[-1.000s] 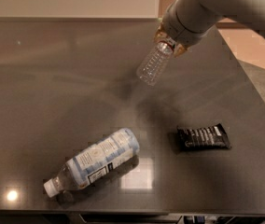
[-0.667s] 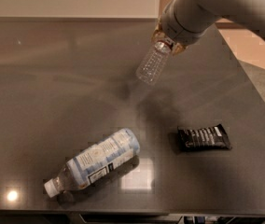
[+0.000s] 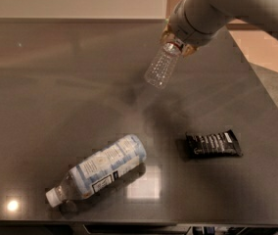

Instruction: Place water bottle upright

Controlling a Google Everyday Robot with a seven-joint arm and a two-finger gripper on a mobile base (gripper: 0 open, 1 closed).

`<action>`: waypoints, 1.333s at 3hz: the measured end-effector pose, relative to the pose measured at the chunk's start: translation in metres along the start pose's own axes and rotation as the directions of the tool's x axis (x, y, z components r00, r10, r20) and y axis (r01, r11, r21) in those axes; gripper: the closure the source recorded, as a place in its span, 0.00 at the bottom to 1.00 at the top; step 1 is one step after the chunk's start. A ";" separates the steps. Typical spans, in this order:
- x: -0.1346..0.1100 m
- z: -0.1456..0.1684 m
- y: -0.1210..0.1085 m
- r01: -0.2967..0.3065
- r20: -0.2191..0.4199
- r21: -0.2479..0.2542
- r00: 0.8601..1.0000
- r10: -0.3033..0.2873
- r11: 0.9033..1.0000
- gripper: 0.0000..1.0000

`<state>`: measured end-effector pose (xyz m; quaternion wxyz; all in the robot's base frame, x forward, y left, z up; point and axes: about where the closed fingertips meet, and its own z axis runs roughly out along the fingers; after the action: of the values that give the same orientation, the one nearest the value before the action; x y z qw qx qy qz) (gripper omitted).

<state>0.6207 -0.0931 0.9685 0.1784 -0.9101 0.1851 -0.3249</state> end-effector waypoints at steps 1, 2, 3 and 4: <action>0.004 -0.004 -0.004 0.122 -0.052 0.023 0.991 -0.120 0.992 1.00; 0.010 -0.009 -0.012 0.256 -0.117 0.090 0.963 -0.245 0.963 1.00; 0.012 -0.010 -0.023 0.336 -0.173 0.193 0.936 -0.305 0.922 1.00; 0.010 -0.009 -0.034 0.378 -0.212 0.307 0.922 -0.324 0.873 1.00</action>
Offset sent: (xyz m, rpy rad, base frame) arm 0.0081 0.0100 0.0296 -0.2239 -0.3655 0.4049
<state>0.6296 -0.0704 0.9956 0.2568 -0.8557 -0.0297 -0.4483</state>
